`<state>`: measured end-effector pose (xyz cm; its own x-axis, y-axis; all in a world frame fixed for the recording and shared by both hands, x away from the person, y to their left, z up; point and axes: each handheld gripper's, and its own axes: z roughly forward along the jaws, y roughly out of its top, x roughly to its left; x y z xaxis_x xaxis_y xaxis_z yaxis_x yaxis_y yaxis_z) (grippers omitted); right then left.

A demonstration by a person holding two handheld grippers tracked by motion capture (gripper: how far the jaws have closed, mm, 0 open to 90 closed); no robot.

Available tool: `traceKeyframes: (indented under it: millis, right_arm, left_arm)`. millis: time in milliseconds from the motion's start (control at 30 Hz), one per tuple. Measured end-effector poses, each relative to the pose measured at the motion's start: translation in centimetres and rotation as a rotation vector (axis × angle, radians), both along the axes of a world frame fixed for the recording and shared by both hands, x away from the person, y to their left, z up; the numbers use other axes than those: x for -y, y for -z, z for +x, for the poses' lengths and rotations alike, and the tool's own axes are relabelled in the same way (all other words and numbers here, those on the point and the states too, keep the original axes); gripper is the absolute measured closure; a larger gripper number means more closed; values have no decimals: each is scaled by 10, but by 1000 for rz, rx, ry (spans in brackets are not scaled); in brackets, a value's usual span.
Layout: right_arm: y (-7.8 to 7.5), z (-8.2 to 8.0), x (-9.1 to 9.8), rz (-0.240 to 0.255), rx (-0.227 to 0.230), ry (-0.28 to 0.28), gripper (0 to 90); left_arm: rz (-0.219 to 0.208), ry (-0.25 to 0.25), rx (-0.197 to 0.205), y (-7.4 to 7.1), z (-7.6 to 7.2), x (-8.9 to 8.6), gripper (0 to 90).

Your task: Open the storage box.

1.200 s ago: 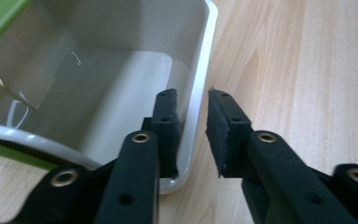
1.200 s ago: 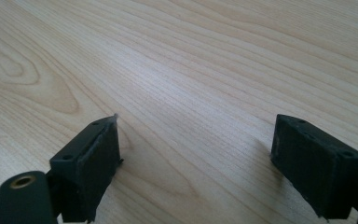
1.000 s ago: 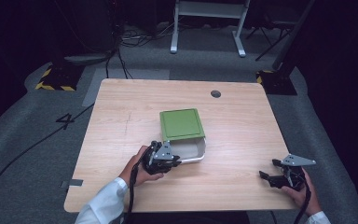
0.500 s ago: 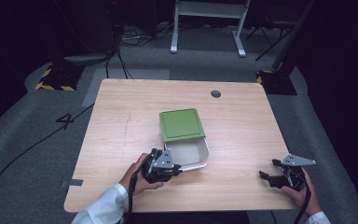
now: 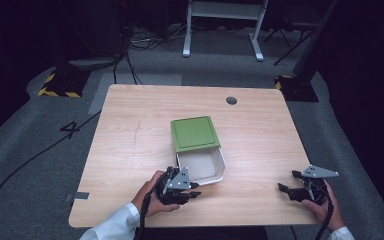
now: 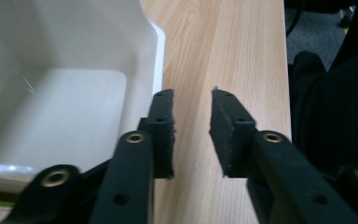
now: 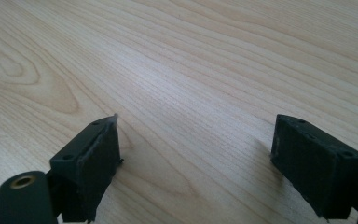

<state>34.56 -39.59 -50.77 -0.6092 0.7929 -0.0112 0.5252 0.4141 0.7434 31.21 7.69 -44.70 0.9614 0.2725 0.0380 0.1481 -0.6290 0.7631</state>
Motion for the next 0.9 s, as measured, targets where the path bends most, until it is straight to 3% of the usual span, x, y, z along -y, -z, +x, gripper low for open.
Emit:
traceKeyframes:
  millis: [133,167,367,467,733,900]
  right_arm:
    - [0,0,0,0,0,0,155]
    - [0,0,0,0,0,0,155]
    - [0,0,0,0,0,0,155]
    - [0,0,0,0,0,0,155]
    - [0,0,0,0,0,0,155]
    - [0,0,0,0,0,0,155]
  left_arm:
    - [-23,-32,23,-3,2,0,614]
    - [-28,-48,24,-4,4,2,555]
    - [10,-78,49,-1,6,12,464]
    - [31,-72,46,3,6,17,474]
    - [101,-117,45,10,14,32,477]
    - [107,-100,32,10,13,32,613]
